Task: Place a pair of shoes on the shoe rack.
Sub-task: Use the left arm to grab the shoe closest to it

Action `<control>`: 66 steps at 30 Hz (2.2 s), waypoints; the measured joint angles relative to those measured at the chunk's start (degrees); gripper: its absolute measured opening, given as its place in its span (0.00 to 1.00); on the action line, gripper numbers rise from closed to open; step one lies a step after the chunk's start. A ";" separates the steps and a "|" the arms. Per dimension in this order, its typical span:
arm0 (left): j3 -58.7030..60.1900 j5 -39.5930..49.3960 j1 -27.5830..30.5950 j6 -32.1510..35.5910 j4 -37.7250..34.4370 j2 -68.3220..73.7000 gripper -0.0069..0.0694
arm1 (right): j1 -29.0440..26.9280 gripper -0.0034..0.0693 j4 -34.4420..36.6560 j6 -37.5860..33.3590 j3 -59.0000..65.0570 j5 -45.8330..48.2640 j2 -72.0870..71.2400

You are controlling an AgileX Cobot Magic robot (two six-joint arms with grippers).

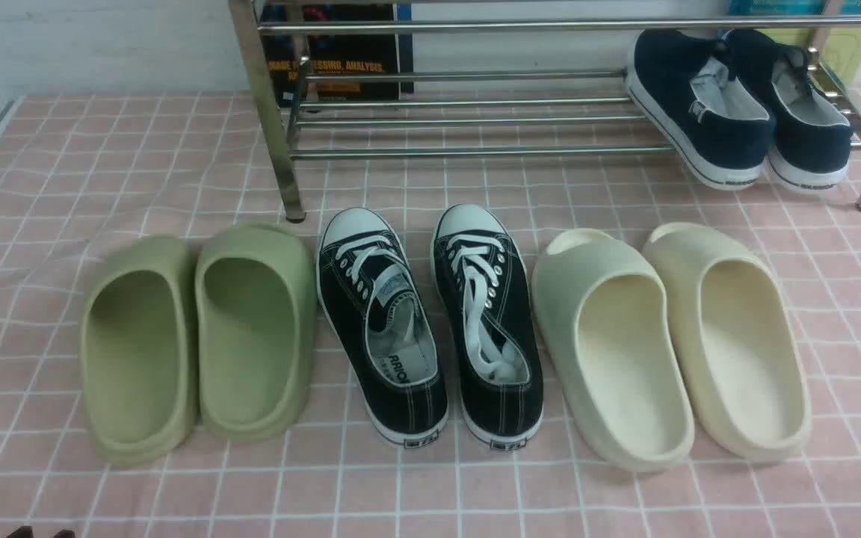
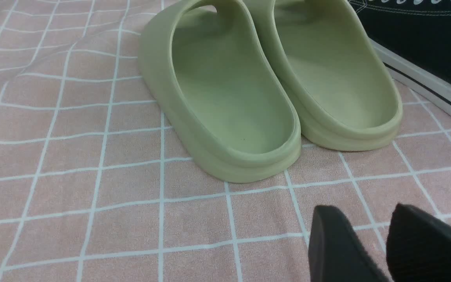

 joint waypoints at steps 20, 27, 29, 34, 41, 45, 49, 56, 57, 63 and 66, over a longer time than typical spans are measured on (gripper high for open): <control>0.00 0.00 0.00 0.00 0.00 0.00 0.40 | 0.00 0.22 0.00 0.00 0.00 0.00 0.00; 0.00 0.00 0.00 0.00 0.00 0.00 0.40 | 0.00 0.23 0.00 0.00 0.00 0.00 0.00; 0.00 0.00 0.00 0.00 0.00 0.00 0.40 | 0.00 0.23 0.00 0.00 0.00 0.00 0.00; 0.00 0.00 0.00 0.00 0.00 0.00 0.40 | 0.00 0.23 0.00 0.00 0.00 0.00 0.00; 0.00 -0.05 0.00 0.07 1.28 0.00 0.40 | 0.00 0.25 0.00 0.00 0.00 0.00 0.00; 0.00 -0.05 0.00 0.07 1.76 0.00 0.40 | 0.00 0.26 0.00 0.00 0.00 0.00 0.00; 0.00 -0.43 0.00 0.07 1.76 0.00 0.40 | 0.00 0.26 0.00 0.00 0.00 0.00 0.00; 0.53 -20.01 0.00 0.07 2.20 0.00 0.40 | 0.00 0.27 0.00 0.00 0.00 0.00 0.00; 0.53 -24.25 0.00 0.07 2.20 0.00 0.40 | 0.00 0.27 0.00 0.00 0.00 0.00 0.00; 0.53 -43.46 0.00 0.07 2.22 0.00 0.40 | 0.00 0.28 0.00 0.05 0.00 0.00 0.00; 0.53 -53.03 0.00 -0.94 1.76 0.00 0.40 | 0.00 0.28 0.00 0.05 0.00 0.00 0.00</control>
